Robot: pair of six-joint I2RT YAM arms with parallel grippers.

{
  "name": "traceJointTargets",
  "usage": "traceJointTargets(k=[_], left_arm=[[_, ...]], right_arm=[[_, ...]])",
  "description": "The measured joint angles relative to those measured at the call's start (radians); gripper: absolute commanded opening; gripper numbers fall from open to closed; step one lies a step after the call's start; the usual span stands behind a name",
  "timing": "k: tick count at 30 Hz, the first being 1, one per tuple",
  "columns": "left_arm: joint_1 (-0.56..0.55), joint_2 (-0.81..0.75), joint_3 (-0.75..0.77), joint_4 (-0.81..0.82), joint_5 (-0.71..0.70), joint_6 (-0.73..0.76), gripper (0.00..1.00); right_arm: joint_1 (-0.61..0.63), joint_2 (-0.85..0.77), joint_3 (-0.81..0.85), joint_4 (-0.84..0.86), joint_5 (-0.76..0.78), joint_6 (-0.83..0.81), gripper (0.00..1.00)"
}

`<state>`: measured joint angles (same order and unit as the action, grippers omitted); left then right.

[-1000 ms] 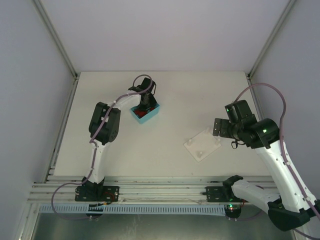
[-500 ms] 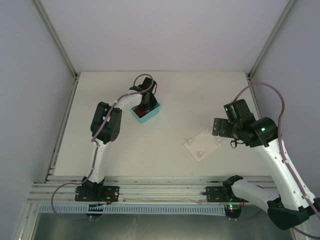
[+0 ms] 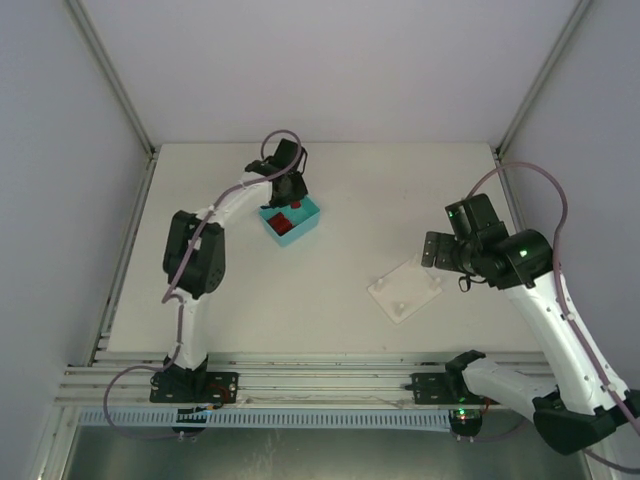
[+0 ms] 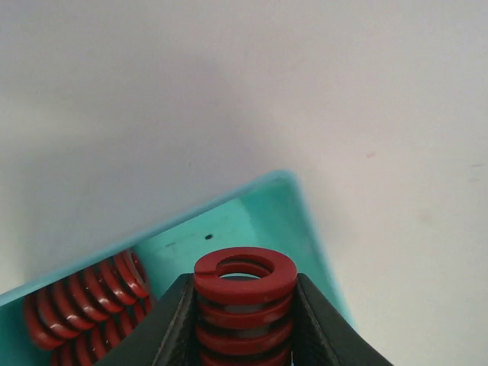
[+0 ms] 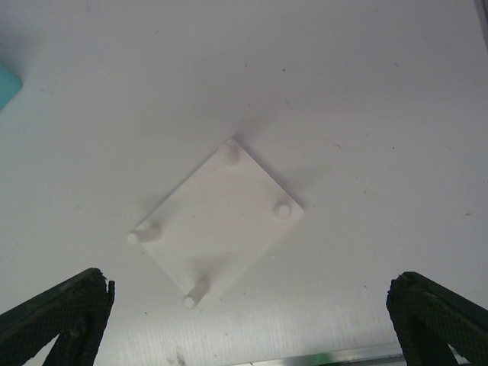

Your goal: Install the large spring

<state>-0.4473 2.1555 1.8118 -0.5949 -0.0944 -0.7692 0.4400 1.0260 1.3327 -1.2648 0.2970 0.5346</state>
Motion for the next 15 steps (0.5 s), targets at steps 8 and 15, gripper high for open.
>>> traceJointTargets(k=[8, 15], left_arm=[[0.002, -0.254, -0.171, 0.157, 0.039, 0.181, 0.14], [0.002, -0.367, -0.387, 0.367, 0.235, 0.365, 0.12]], right_arm=[[-0.001, 0.104, 0.151, -0.010, -0.031, 0.053, 0.99], [-0.068, 0.263, 0.344, -0.069, -0.207, 0.090, 0.92]])
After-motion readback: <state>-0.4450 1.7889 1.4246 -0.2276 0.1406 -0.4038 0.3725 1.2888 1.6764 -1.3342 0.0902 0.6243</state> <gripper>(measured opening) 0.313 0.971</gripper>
